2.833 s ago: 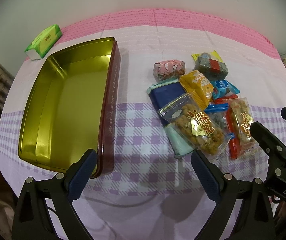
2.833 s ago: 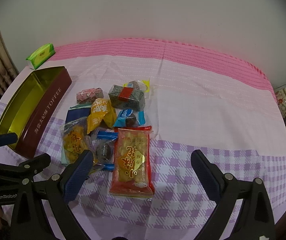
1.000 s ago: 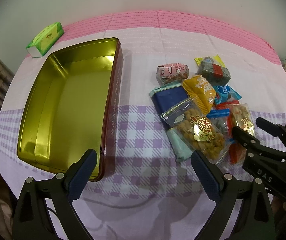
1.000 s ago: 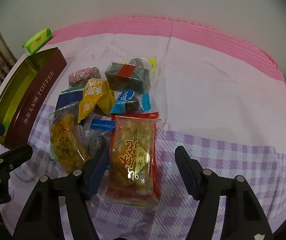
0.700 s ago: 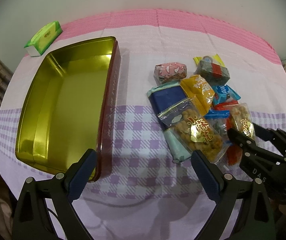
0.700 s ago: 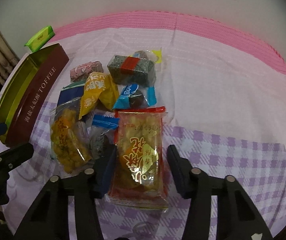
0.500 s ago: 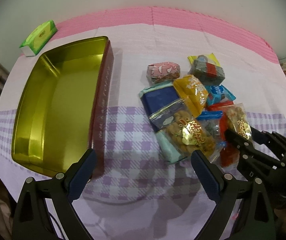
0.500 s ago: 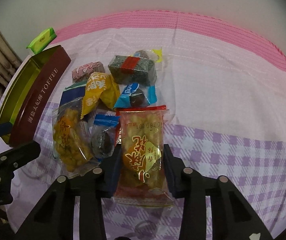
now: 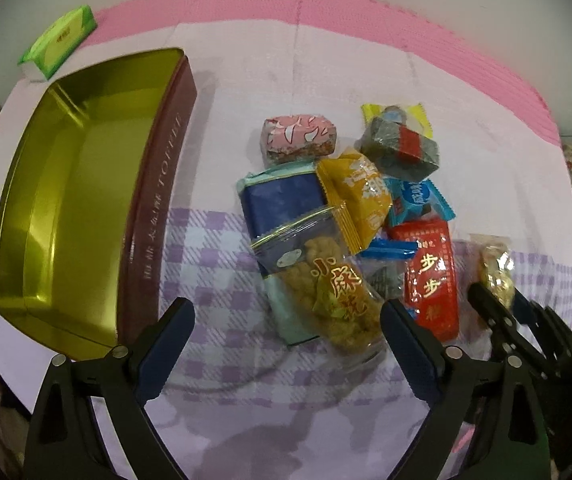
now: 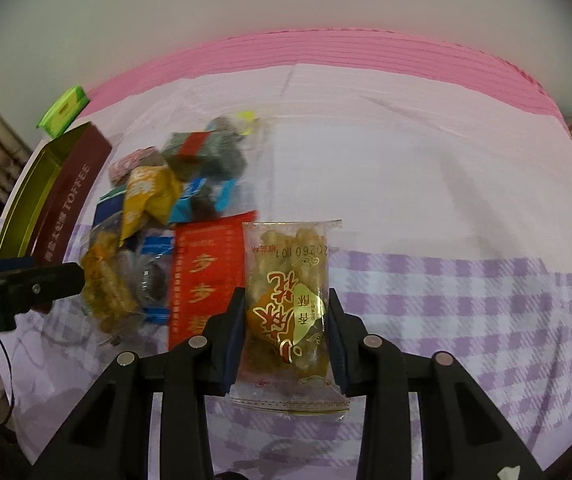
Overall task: Organize snacks
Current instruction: 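Grasp the second clear twisted-dough bag with the left gripper while the right gripper holds its bag, then carry the dough bag over the gold tin and release it with the left gripper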
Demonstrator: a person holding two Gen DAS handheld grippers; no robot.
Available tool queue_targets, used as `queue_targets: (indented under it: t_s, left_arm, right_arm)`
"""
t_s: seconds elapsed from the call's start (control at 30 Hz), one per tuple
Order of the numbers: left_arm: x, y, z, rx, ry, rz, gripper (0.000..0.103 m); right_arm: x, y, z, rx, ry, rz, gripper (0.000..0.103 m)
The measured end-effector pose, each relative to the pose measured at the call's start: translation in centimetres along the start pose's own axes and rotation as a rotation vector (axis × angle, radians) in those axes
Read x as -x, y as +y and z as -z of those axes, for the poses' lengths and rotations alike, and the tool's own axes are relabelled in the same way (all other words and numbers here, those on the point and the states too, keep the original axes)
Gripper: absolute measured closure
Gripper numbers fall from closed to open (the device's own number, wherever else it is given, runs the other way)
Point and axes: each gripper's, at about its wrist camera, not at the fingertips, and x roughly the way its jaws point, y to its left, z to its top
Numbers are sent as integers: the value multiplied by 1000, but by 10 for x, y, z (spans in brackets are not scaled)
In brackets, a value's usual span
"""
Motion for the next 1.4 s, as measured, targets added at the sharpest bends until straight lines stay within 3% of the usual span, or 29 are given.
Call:
queue_targets:
  t_s: [0.3, 0.47, 0.87, 1.27, 1.4]
  left_arm:
    - [-20, -11, -14, 55, 63, -16, 24]
    - [-30, -18, -17, 38, 62, -33, 27]
    - [-40, 2, -3, -15, 62, -8, 60]
    - [-26, 15, 7, -67, 15, 5, 62]
    - [-14, 17, -4, -70, 0, 16, 62]
  right_arm:
    - [-1, -10, 0, -27, 5, -16, 69]
    - [-1, -14, 0, -42, 12, -17, 69]
    - [-6, -17, -1, -56, 28, -9, 69]
    - [-14, -13, -1, -63, 41, 19, 69]
    - [-17, -13, 0, -61, 47, 28, 69]
